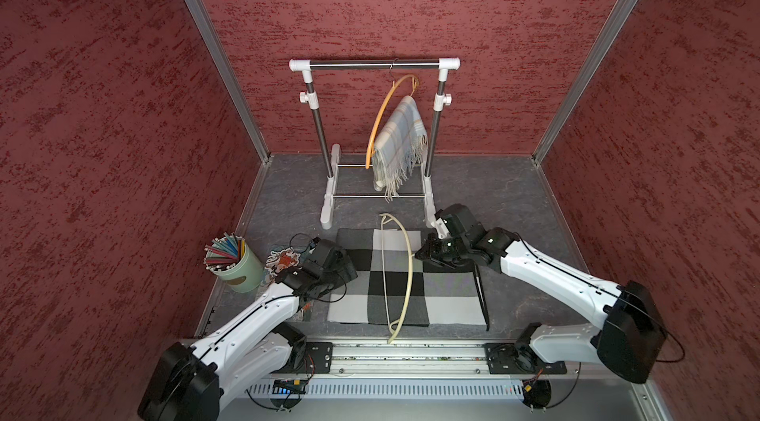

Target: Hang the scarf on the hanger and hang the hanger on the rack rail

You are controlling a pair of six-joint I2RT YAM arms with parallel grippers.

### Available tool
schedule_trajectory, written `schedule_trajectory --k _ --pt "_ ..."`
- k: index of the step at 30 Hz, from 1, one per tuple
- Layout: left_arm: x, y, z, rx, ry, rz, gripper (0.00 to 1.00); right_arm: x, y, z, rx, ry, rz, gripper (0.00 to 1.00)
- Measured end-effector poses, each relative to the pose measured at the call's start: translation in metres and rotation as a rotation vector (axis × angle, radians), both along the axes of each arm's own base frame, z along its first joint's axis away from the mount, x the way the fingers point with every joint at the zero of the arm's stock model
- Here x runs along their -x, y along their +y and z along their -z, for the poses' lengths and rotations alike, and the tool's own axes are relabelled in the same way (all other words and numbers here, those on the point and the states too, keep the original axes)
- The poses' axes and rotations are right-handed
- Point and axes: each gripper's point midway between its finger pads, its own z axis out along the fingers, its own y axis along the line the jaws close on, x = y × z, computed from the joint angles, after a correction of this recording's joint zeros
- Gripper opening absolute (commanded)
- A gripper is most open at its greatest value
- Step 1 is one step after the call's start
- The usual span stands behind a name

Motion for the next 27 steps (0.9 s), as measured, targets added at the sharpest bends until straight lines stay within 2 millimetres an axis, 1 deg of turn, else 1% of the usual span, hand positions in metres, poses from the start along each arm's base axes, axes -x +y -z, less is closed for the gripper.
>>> schedule_trajectory --k 5,9,13,14,16,17,19,20,21,24,27 --pt "-0.010 0.002 0.022 0.014 0.055 -0.023 0.76 -0.004 0.002 0.015 0.003 0.016 0.018 0.00" --pt "-0.018 -0.004 0.022 0.048 0.040 -0.017 0.69 -0.010 0.006 0.019 -0.008 0.009 0.024 0.00" --pt "-0.024 -0.007 0.022 0.070 0.030 -0.010 0.68 -0.012 0.007 0.018 -0.013 0.004 0.025 0.00" --pt "-0.025 -0.008 0.022 0.075 0.028 -0.010 0.66 -0.012 0.007 0.019 -0.013 0.004 0.026 0.00" --pt "-0.027 -0.009 0.022 0.085 0.029 -0.010 0.56 -0.012 0.006 0.019 -0.013 0.005 0.029 0.00" --pt "-0.027 -0.009 0.023 0.089 0.032 -0.010 0.46 -0.012 0.005 0.020 -0.012 0.006 0.030 0.00" --pt "-0.027 -0.010 0.026 0.093 0.043 -0.006 0.22 -0.012 0.003 0.021 -0.010 0.008 0.035 0.00" --pt "-0.026 -0.011 0.028 0.095 0.053 -0.002 0.08 -0.012 0.002 0.022 -0.010 0.009 0.037 0.00" --pt "-0.025 -0.012 0.030 0.098 0.063 0.005 0.00 -0.012 0.000 0.022 -0.010 0.009 0.039 0.00" --pt "-0.025 -0.020 0.029 0.129 0.054 0.045 0.00 -0.012 -0.003 0.021 -0.013 0.008 0.045 0.00" --pt "-0.026 -0.037 0.015 0.165 -0.003 0.136 0.00 -0.012 -0.008 0.022 -0.011 0.008 0.055 0.00"
